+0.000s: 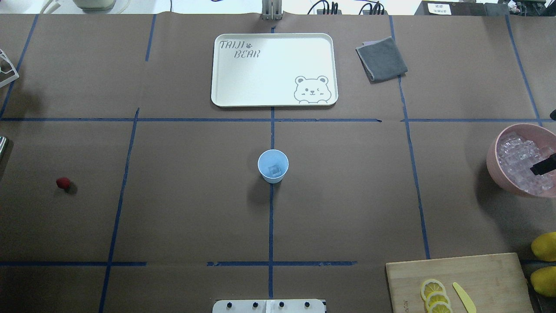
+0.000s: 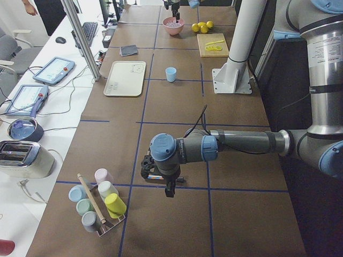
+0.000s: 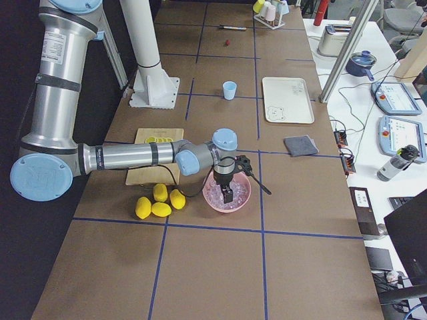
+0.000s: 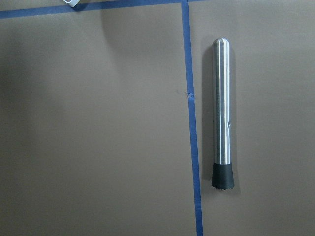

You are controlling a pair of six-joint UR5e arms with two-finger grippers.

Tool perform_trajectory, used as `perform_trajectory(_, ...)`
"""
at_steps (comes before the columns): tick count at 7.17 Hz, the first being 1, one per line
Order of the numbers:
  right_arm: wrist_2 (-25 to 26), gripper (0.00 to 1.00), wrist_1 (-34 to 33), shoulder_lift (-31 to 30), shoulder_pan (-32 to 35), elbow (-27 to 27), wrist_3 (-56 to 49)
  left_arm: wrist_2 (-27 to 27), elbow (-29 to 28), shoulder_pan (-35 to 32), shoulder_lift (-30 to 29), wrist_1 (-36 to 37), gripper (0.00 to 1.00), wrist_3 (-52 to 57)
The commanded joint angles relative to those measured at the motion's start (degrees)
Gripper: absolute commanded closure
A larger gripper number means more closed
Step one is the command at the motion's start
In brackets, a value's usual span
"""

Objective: Mash ice and strawberries in cup
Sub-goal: 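Lower the right gripper into the bowl and grasp another ice cube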

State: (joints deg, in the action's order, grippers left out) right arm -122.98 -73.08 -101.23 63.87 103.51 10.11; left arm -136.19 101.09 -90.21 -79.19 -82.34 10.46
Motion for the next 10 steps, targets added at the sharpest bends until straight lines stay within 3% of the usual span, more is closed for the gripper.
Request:
perform_trajectory(1, 0.3, 0.08, 0.1, 0.1, -1.2, -0.1, -0.1, -0.1, 0.0, -0.1, 0.0, 0.0, 0.00, 0.0)
perform_trajectory(6, 0.9, 0.33, 0.1, 0.8, -1.6, -1.1, -0.2, -0.1, 2.5, -0.1, 1.7, 0.2, 0.00, 0.0)
perform_trajectory(10, 1.2, 0.91, 0.1, 0.7, -1.5, -2.3, -0.4, -0.1, 3.3, -0.1, 2.2, 0.2, 0.00, 0.0)
